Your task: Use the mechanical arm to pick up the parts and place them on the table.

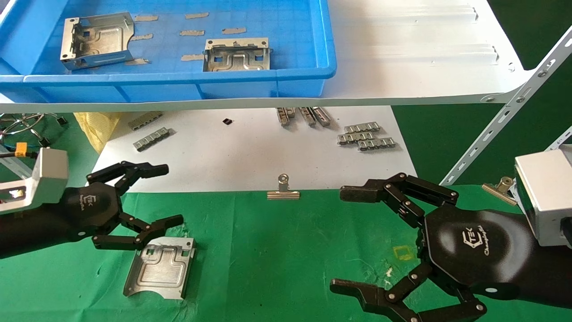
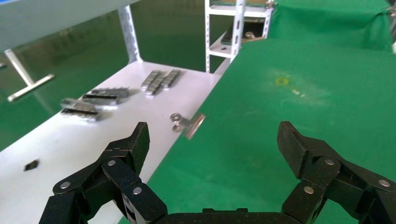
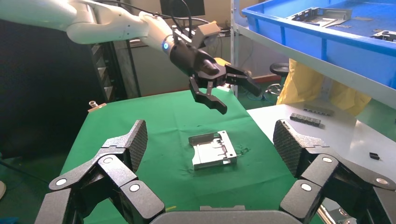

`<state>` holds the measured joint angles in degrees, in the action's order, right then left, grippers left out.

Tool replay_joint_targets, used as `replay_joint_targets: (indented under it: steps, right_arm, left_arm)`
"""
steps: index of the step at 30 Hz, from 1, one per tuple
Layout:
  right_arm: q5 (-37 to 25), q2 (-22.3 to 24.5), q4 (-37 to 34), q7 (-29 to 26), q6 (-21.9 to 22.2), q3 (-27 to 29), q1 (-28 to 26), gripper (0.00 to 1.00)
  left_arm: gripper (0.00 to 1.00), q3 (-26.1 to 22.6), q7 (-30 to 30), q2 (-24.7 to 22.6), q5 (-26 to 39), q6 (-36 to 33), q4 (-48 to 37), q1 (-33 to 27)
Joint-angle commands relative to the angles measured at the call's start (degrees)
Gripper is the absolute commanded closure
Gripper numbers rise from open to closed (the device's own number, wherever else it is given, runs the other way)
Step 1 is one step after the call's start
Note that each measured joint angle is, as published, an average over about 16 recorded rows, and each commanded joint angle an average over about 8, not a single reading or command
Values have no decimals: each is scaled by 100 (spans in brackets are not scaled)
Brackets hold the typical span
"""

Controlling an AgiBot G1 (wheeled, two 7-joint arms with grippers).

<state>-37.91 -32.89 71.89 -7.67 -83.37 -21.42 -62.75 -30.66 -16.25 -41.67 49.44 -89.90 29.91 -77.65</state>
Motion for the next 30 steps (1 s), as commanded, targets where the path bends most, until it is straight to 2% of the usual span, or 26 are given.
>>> replay_joint_targets:
  steps: [1, 30]
  right_arm:
    - [0, 0, 0, 0, 0, 0, 0, 0]
    - [1, 0, 0, 0, 0, -1, 0, 0]
  left_arm:
    - [0, 76, 139, 34, -39, 22, 225, 83]
    - [0, 1169, 2155, 531, -605, 336, 3485, 1283]
